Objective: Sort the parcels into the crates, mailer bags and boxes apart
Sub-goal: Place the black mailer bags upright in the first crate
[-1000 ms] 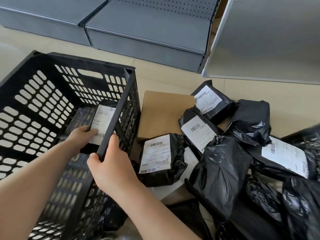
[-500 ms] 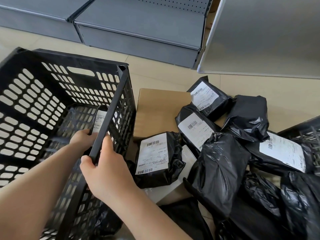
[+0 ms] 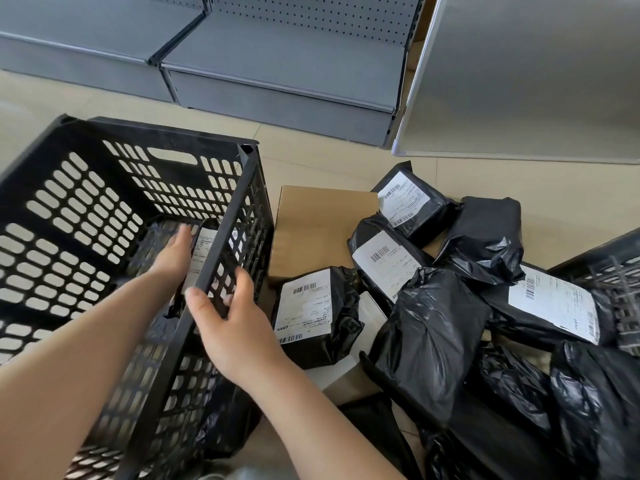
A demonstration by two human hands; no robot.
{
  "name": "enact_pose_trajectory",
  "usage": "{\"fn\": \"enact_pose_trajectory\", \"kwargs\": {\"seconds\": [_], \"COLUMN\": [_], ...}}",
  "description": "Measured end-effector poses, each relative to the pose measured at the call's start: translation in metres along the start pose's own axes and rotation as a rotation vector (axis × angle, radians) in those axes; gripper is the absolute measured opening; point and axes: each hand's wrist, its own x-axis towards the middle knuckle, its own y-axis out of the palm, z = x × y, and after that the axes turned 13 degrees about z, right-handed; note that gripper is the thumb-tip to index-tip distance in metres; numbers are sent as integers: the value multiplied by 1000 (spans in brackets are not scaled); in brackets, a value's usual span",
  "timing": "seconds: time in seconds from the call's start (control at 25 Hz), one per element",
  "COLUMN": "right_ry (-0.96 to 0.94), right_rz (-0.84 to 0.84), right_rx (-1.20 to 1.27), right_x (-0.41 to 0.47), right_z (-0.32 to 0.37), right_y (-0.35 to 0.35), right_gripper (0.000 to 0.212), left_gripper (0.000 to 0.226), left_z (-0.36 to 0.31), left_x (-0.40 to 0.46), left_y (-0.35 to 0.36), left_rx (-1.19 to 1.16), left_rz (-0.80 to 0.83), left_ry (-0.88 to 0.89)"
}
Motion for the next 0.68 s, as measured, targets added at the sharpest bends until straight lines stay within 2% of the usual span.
{"fn": "enact_pose_trajectory", "kwargs": {"seconds": [0.16, 0.24, 0.32, 0.48, 0.56, 0.68], "right_ry": [7, 32, 58, 121, 149, 208], "right_rz": [-65, -98, -124, -177, -238, -343], "right_rx": [17, 19, -14, -122, -130, -8], "right_x": [-12, -21, -32, -64, -77, -89], "right_z": [1, 3, 7, 14, 14, 8], "right_y": [-23, -37, -53, -102, -130, -167], "right_gripper": [83, 83, 83, 83, 80, 72], "left_gripper": [71, 71, 62, 45, 47, 53], "left_z": [-38, -59, -80, -114, -125, -134], "left_x": [-29, -46, -62, -89, -97, -105], "left_y": [-3, -2, 2, 30, 48, 78], "left_rx": [-129, -31, 67, 371, 545, 626], "left_rz": [113, 97, 23, -119, -79, 17], "left_ry": [190, 276, 370, 686, 710, 593]}}
